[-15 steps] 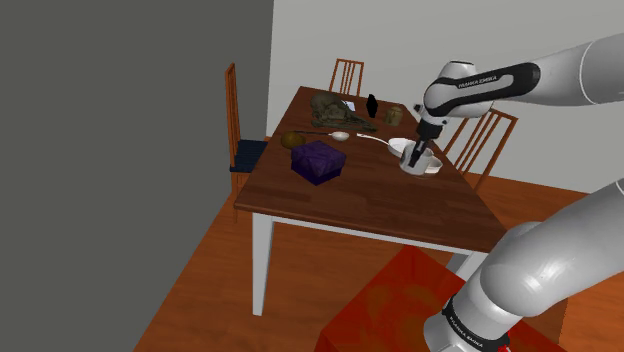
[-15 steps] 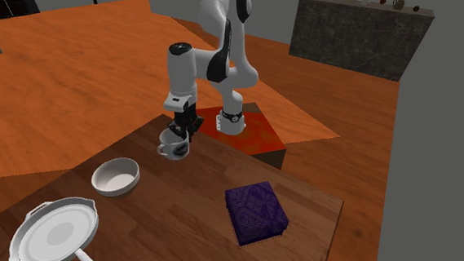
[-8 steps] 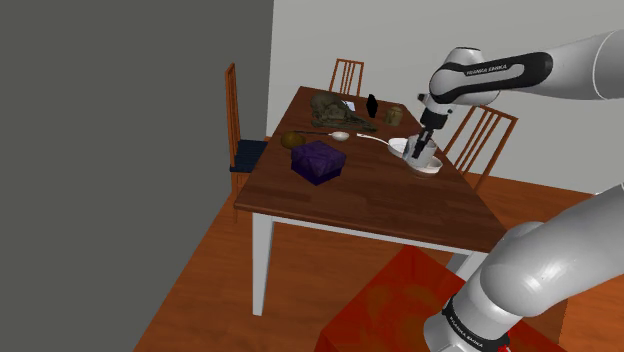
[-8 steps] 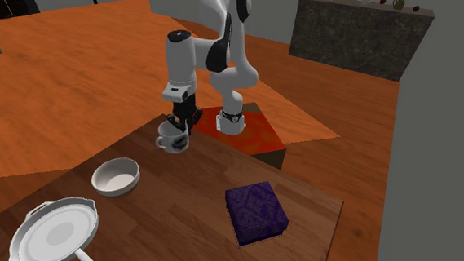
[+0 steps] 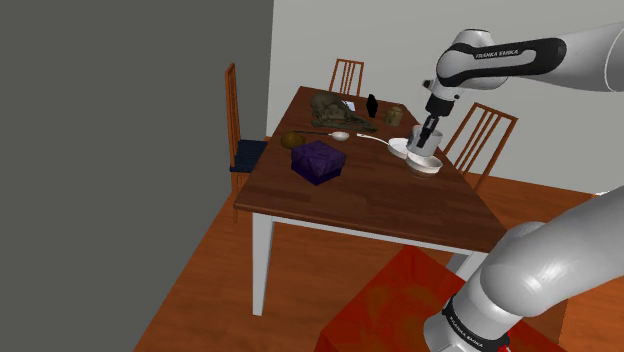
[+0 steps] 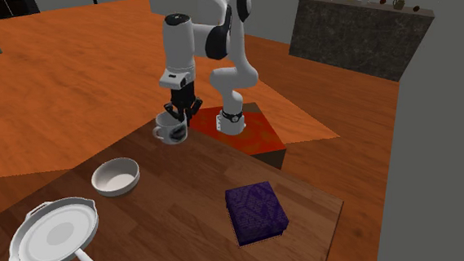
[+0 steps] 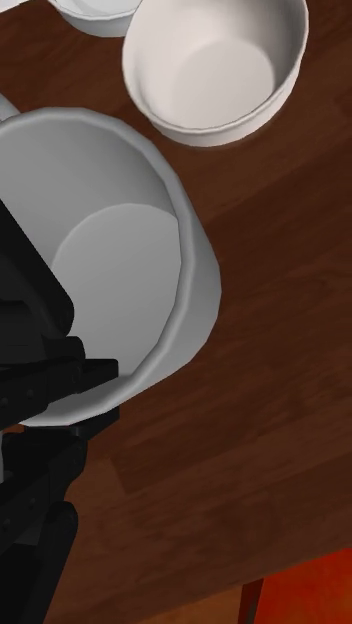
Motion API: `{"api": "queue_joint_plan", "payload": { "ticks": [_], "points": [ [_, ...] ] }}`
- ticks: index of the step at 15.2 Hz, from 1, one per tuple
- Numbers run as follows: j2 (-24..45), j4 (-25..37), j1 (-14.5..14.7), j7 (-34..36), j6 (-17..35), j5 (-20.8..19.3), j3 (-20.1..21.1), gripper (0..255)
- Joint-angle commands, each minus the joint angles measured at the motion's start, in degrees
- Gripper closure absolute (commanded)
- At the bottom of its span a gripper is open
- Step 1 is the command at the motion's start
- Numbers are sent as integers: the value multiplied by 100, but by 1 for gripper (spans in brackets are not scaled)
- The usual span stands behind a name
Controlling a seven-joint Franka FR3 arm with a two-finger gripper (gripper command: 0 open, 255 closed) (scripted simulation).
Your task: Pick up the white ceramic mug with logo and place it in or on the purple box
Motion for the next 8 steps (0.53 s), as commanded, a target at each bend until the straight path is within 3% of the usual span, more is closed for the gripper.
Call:
{"api": "queue_joint_plan", "payload": {
  "ticks": [1,5,8],
  "points": [
    [-13,139,10,8,-154,11,28,255],
    [-22,430,24,1,-454,33,66,255],
    [304,675,209,274,-423,214,240,255]
  ]
}}
